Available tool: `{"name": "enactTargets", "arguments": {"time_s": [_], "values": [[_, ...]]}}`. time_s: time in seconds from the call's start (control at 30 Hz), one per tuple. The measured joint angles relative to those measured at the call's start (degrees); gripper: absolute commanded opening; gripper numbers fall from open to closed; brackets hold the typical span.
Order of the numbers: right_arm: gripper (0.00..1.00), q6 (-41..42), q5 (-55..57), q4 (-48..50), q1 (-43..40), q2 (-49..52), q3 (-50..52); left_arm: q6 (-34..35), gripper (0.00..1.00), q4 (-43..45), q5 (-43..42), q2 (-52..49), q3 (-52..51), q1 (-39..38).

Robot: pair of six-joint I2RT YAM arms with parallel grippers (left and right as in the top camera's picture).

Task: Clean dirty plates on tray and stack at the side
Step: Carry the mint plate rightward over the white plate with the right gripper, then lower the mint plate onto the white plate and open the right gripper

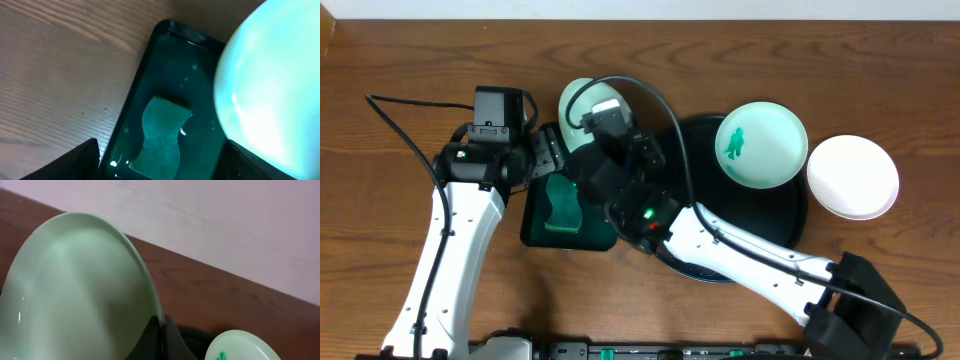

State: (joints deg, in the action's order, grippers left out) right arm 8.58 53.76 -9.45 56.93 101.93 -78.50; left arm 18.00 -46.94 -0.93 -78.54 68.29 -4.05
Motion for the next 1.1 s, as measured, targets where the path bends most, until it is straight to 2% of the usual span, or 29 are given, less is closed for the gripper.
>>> {"name": "enactTargets", "arguments": {"time_s": [0.17, 0.47, 0.73, 1.1], "values": [[0.01, 3.45, -2.40, -2.40, -3.48, -4.46, 0.00, 0.00, 0.79, 0.00, 0.00, 0.00, 0.00, -0.02], [0.01, 15.39, -14.01, -18.75, -18.95, -19.47, -0.17, 0.00, 0.79, 0.00, 0.02, 0.00, 0.00, -0.02], [0.01, 18.60, -21.53, -32.17, -37.94, -21.16, -0.15, 0.00, 0.79, -0.02, 0.00, 0.00, 0.00, -0.02], [0.02, 19.93, -26.93, -42.64, -60.15, -21.16, -0.17, 0.00, 0.79, 0.00, 0.00, 0.00, 0.00, 0.00]]}}
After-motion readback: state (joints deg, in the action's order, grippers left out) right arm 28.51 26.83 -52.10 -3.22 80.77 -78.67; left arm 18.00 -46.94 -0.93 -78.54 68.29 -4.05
